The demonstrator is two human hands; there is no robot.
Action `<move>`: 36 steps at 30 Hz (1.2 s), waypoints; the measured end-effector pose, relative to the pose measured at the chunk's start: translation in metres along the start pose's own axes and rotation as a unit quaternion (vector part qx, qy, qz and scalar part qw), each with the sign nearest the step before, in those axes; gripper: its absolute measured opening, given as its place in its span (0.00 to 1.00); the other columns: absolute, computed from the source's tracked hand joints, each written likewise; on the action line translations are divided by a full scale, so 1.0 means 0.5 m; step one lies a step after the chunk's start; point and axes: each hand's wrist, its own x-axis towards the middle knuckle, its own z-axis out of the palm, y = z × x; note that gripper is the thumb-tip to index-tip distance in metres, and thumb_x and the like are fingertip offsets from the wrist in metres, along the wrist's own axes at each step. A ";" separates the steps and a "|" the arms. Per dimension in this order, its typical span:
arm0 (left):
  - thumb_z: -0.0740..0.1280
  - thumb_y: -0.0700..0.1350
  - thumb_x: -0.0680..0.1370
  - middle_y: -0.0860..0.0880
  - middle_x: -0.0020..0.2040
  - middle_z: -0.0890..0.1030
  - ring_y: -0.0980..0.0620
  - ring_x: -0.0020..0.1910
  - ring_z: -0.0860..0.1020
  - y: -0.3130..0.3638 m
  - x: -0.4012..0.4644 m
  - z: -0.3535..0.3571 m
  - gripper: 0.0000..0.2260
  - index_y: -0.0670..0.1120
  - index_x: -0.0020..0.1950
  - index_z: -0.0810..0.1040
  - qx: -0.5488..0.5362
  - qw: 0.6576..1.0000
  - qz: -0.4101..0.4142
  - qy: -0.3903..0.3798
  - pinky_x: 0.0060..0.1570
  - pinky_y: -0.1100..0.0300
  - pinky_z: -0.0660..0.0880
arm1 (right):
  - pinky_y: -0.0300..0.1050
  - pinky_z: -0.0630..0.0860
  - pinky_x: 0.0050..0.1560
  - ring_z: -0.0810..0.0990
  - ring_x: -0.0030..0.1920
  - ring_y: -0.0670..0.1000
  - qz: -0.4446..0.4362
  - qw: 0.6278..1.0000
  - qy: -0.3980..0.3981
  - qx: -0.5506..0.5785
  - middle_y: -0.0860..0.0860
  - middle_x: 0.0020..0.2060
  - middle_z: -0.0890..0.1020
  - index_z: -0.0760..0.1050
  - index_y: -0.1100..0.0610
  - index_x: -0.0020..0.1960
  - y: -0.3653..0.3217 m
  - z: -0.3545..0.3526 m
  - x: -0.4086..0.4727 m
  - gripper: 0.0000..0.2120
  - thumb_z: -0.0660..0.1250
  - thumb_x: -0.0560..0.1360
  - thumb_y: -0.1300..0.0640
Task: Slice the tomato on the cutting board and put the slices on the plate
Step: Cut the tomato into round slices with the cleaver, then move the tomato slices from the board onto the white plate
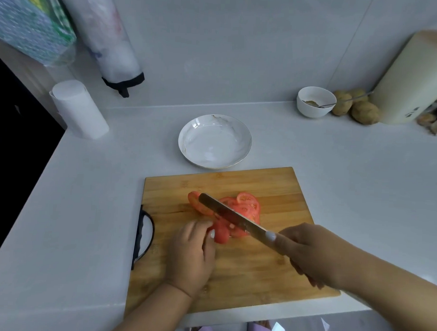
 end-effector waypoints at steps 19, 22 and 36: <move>0.75 0.55 0.66 0.59 0.59 0.71 0.61 0.59 0.68 0.076 0.094 -0.090 0.25 0.56 0.60 0.72 -0.051 0.988 -0.031 -0.145 0.59 0.64 0.67 | 0.39 0.64 0.19 0.71 0.20 0.49 -0.228 0.857 0.292 -0.359 0.47 0.21 0.73 0.75 0.50 0.36 0.088 0.042 0.004 0.15 0.72 0.63 0.39; 0.74 0.64 0.62 0.60 0.62 0.65 0.58 0.64 0.59 0.084 0.122 -0.080 0.37 0.57 0.68 0.66 0.026 0.974 -0.014 -0.224 0.62 0.60 0.60 | 0.42 0.65 0.19 0.71 0.20 0.51 -0.263 0.836 0.312 -0.367 0.48 0.22 0.73 0.78 0.51 0.39 0.093 0.048 -0.001 0.13 0.65 0.67 0.41; 0.74 0.51 0.64 0.56 0.44 0.78 0.57 0.48 0.73 0.091 0.188 -0.082 0.11 0.50 0.44 0.80 -0.163 0.983 -0.045 -0.065 0.42 0.74 0.68 | 0.40 0.62 0.18 0.69 0.21 0.48 -0.153 0.888 0.329 -0.283 0.46 0.22 0.74 0.74 0.49 0.36 0.104 0.050 -0.012 0.15 0.75 0.62 0.41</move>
